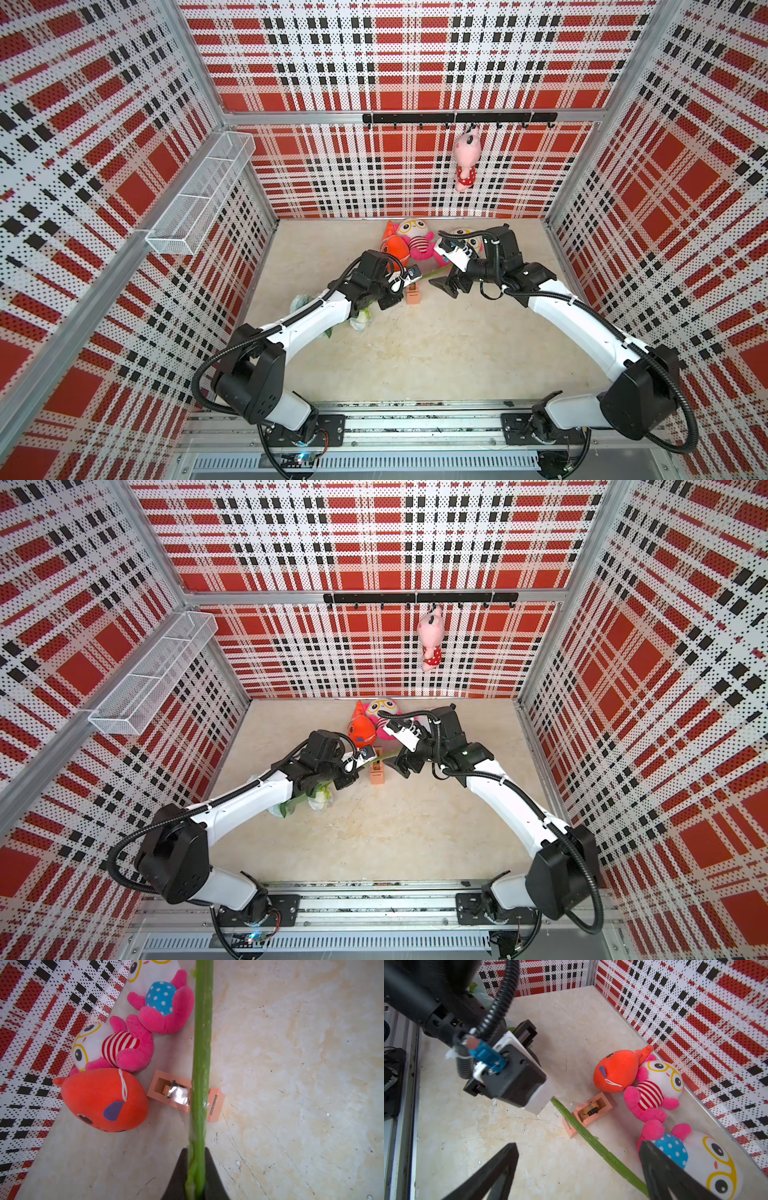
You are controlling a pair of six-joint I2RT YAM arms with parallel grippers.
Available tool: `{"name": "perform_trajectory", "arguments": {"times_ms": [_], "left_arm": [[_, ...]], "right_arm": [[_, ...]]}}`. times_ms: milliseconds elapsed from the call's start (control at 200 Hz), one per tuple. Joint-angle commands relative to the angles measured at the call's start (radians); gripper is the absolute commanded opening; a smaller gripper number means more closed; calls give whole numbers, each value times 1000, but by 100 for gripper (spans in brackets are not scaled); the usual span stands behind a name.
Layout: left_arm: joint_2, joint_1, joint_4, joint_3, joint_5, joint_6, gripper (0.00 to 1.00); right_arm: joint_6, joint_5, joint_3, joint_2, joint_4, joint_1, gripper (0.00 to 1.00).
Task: Wrap bouquets with tape
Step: Wrap the tape around the bouquet.
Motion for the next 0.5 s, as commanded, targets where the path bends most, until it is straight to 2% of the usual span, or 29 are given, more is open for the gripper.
{"name": "perform_trajectory", "arguments": {"times_ms": [0,150,496], "left_arm": [[-31,-12,40,-22,-42,42,0],[-50,-21,61,-45,-47,70,0],[-66,-56,101,-64,-101,134,0]], "right_arm": [[-64,-110,94,89,-208,-41,93],[-135,-208,223,209,-343,-90,90],[-327,-306,454,437,-622,-90,86]]}}
